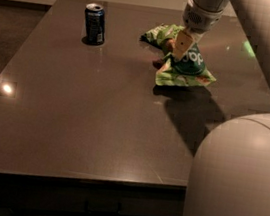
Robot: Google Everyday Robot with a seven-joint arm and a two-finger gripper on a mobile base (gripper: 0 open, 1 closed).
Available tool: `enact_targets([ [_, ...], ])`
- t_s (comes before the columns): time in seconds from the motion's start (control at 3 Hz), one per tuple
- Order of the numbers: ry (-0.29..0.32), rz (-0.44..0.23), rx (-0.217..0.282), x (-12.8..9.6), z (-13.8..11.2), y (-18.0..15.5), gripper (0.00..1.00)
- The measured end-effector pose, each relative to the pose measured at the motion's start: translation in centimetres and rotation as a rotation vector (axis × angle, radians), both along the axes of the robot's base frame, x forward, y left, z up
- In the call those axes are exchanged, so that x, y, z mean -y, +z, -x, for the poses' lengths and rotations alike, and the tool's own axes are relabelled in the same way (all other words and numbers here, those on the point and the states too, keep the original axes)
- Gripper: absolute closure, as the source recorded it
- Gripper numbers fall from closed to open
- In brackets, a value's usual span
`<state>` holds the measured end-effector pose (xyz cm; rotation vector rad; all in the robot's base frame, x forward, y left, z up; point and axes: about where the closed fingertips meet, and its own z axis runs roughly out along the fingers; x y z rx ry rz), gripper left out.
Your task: Move green rice chip bag near green jalapeno chip bag
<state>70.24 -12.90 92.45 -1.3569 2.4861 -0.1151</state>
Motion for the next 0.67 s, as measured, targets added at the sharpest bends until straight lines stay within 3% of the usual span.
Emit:
enact_targets([
  [0.33,0.003,-0.005,0.014,-0.33,-0.67,-0.37,0.0],
  [0.67,0.003,-0.005,0.014,-0.33,-0.67,-0.37,0.0],
])
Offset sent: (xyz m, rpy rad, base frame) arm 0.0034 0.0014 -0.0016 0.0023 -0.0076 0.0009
